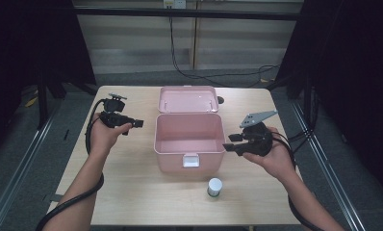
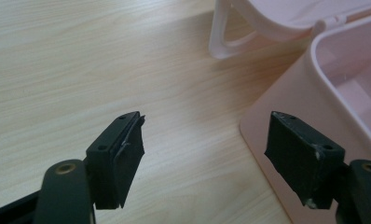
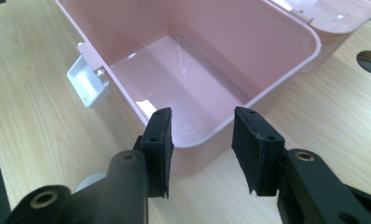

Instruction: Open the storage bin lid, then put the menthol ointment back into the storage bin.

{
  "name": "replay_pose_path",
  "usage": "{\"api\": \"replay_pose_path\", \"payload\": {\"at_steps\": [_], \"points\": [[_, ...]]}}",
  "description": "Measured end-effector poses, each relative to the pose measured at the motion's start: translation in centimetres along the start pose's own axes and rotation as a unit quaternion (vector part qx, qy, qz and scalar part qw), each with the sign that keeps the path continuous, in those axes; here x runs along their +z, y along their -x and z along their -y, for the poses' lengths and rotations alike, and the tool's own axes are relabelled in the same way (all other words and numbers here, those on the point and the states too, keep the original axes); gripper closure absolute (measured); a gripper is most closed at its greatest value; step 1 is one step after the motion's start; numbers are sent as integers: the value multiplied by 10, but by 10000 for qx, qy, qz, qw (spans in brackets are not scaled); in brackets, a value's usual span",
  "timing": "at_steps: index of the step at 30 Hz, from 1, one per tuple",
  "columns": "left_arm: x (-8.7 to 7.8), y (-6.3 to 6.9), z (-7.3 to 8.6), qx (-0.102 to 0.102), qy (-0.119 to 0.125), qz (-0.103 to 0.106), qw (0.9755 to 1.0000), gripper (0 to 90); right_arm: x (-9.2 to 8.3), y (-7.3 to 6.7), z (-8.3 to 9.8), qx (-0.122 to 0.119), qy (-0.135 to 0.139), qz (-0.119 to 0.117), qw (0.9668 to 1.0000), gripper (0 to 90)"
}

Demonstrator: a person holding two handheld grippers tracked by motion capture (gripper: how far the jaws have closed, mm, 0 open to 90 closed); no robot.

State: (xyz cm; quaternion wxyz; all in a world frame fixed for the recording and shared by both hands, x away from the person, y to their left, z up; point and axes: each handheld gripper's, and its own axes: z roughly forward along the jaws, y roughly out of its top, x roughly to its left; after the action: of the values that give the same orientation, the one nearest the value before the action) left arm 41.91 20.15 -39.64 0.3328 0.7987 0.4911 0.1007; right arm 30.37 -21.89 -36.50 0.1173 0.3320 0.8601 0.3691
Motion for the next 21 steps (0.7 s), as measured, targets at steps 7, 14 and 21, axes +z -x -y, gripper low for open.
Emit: {"api": "replay_pose_path", "payload": {"at_steps": [7, 14, 21], "points": [[2, 0, 27, -6, -8, 38, 10000, 256, -8, -2, 3, -8, -77, 10, 10000, 502], [10, -1, 53, 11, -71, 78, 9999, 250, -11, -6, 7, -46, -183, -42, 9998, 481], [22, 3, 73, 128, -100, 123, 9998, 247, -10, -8, 12, -104, -314, -97, 9994, 468]]}}
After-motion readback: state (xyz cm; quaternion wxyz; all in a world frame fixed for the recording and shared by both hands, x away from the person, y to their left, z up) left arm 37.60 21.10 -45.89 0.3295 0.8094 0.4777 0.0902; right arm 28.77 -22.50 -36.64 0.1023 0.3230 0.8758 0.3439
